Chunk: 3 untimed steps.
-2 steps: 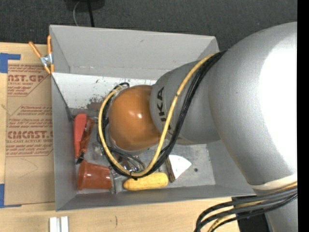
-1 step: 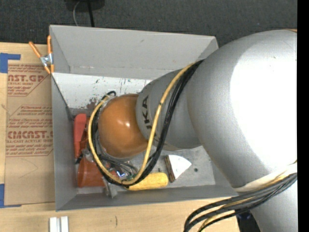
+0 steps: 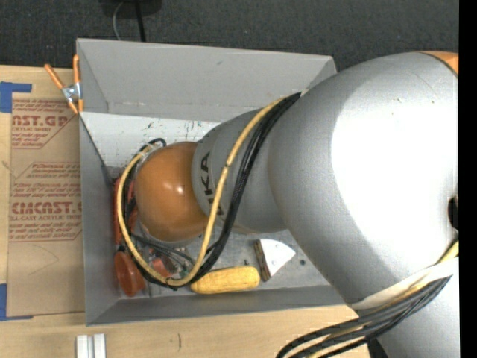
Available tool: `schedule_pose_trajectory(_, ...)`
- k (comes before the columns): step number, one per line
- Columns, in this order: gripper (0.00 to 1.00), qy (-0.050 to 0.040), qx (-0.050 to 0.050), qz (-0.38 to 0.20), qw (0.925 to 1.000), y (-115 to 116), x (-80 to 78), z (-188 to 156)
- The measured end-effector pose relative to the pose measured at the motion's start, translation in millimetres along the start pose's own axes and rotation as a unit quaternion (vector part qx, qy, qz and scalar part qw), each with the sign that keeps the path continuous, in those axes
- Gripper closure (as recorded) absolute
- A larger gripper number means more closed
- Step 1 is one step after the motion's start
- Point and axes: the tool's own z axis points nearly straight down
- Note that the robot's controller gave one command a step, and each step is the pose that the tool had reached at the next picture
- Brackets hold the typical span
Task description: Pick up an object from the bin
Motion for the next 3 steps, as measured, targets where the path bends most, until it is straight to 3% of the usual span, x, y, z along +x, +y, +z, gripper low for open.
schedule_pose_trajectory(3, 1.00, -0.0022, -0.002, 0.000, 1.0000, 1.6, 0.0, -11.6)
